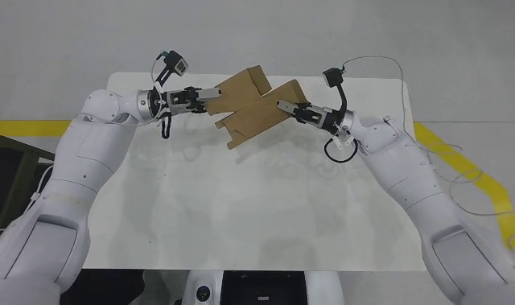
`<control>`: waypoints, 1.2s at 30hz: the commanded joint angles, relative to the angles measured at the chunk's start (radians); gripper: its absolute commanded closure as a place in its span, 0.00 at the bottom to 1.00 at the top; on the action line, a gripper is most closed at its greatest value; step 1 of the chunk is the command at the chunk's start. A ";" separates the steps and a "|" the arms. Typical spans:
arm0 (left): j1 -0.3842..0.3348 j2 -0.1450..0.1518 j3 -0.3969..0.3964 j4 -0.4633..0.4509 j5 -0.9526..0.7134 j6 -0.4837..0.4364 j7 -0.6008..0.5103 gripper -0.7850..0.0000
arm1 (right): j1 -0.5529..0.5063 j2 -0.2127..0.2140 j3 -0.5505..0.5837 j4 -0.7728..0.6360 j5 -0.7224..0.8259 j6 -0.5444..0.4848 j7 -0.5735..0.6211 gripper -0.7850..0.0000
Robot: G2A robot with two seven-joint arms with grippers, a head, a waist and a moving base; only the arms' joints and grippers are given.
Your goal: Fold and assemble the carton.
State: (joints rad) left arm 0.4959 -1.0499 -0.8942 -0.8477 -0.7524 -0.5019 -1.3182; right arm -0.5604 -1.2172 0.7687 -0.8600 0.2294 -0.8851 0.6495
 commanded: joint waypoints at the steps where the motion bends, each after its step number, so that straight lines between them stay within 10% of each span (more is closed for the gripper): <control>1: -0.002 -0.002 0.001 0.004 0.010 0.000 0.000 0.36 | -0.002 -0.002 0.002 -0.004 -0.002 0.001 0.001 1.00; 29: -0.020 -0.028 -0.008 0.072 0.088 -0.006 0.006 1.00 | -0.032 -0.010 0.058 -0.039 -0.034 0.027 0.026 1.00; 31: -0.020 -0.029 -0.010 0.073 0.089 -0.006 0.006 1.00 | -0.032 -0.010 0.059 -0.039 -0.035 0.025 0.029 0.57; 32: -0.020 -0.030 -0.011 0.074 0.088 -0.005 0.005 1.00 | -0.033 -0.011 0.061 -0.036 -0.036 0.026 0.030 0.00; 36: -0.021 -0.031 -0.017 0.075 0.090 -0.004 0.004 1.00 | -0.036 -0.008 0.079 -0.013 -0.039 0.023 0.026 0.00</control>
State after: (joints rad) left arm 0.4750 -1.0807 -0.9092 -0.7726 -0.6628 -0.5053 -1.3147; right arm -0.5956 -1.2272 0.8412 -0.8806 0.1943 -0.8600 0.6761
